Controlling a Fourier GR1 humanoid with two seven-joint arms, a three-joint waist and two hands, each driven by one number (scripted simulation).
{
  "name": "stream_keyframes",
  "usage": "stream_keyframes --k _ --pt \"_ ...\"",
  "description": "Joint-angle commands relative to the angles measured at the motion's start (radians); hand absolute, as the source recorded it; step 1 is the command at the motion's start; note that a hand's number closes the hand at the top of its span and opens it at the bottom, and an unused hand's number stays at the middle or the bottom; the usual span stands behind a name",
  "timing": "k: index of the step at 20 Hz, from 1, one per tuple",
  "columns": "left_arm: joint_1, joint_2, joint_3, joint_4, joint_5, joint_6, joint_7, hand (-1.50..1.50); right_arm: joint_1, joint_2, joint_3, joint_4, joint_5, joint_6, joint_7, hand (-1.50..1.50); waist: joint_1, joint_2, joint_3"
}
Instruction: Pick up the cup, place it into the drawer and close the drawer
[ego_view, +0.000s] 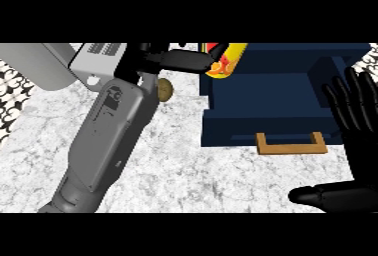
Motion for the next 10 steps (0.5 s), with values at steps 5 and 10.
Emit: stream_keyframes --k 5,10 --pt "-0.139 -0.002 -0.024 0.259 0.043 0.051 -0.073 1.5 0.026 -0.001 0.012 -0.049 0.005 -0.001 0.032 -1.5 -0.007 0.001 0.0" --pt "-0.21 -0.002 -0.141 0.388 0.153 0.131 -0.149 1.5 0.003 -0.002 -0.005 0.022 0.002 0.016 -0.026 -1.5 -0.019 0.004 0.0"
